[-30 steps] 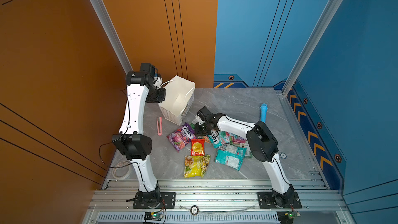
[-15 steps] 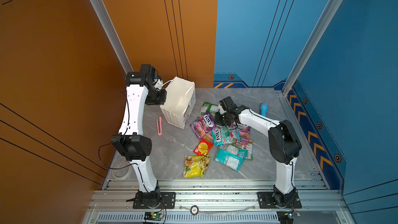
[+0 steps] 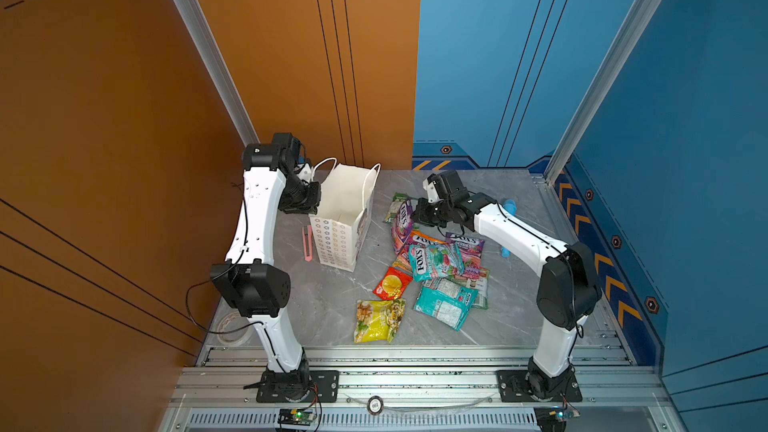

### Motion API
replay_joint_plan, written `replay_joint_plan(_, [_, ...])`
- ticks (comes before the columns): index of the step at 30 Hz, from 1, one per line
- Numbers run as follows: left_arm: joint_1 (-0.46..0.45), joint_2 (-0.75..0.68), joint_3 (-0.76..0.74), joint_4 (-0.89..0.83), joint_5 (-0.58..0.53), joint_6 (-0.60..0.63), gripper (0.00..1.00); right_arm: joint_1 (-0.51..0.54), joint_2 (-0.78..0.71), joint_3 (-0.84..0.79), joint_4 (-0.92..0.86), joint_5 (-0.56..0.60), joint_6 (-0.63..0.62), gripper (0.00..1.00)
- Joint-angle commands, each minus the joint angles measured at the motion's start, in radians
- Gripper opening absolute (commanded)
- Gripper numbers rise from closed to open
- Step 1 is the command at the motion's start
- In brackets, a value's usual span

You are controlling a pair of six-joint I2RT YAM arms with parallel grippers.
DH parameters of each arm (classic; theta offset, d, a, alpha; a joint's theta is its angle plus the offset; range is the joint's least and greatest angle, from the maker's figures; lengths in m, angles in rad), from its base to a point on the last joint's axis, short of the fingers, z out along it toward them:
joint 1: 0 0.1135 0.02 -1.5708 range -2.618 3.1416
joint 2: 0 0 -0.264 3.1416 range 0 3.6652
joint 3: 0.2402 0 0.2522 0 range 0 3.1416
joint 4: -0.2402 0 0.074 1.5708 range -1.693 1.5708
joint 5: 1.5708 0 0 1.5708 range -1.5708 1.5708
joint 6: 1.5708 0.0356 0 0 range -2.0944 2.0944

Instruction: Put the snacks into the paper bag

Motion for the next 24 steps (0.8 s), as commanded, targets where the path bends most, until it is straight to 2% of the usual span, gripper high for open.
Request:
replay_joint_plan(1, [0.004, 0.019, -0.011, -0.02, 0.046, 0.009, 0.13, 0.006, -0.074, 0.062, 0.018, -0.012, 0.027, 0.0])
replay_joint_plan(6, [0.0, 0.035, -0.012, -0.018, 0.041, 0.014, 0.2, 0.011, -0.093, 0.086, 0.024, -0.006, 0.034, 0.0])
replay_joint_plan(8, [-0.001, 0.033, -0.013, -0.017, 0.039, 0.016, 0.29, 0.01, -0.101, 0.086, 0.024, 0.003, 0.033, 0.0])
replay_joint_plan(10, [-0.001, 0.027, -0.016, -0.018, 0.037, 0.016, 0.31, 0.007, -0.108, 0.085, 0.024, 0.01, 0.031, 0.0])
replay_joint_plan(15, [-0.002, 0.012, -0.018, -0.016, 0.03, 0.009, 0.47, -0.001, -0.121, 0.081, 0.025, 0.012, 0.028, 0.0])
replay_joint_plan(17, [-0.004, 0.006, -0.013, -0.015, 0.023, 0.007, 0.67, -0.004, -0.13, 0.08, 0.026, 0.016, 0.024, 0.0])
replay_joint_plan(18, [-0.004, -0.001, -0.011, -0.015, 0.022, 0.008, 0.86, -0.006, -0.135, 0.077, 0.027, 0.019, 0.023, 0.0])
replay_joint_plan(19, [-0.004, -0.005, -0.01, -0.014, 0.019, 0.006, 0.98, -0.007, -0.138, 0.077, 0.028, 0.022, 0.022, 0.0])
replay_joint_plan(24, [-0.004, -0.028, 0.012, -0.014, 0.015, 0.003, 0.98, -0.015, -0.155, 0.066, 0.025, 0.03, 0.018, 0.0])
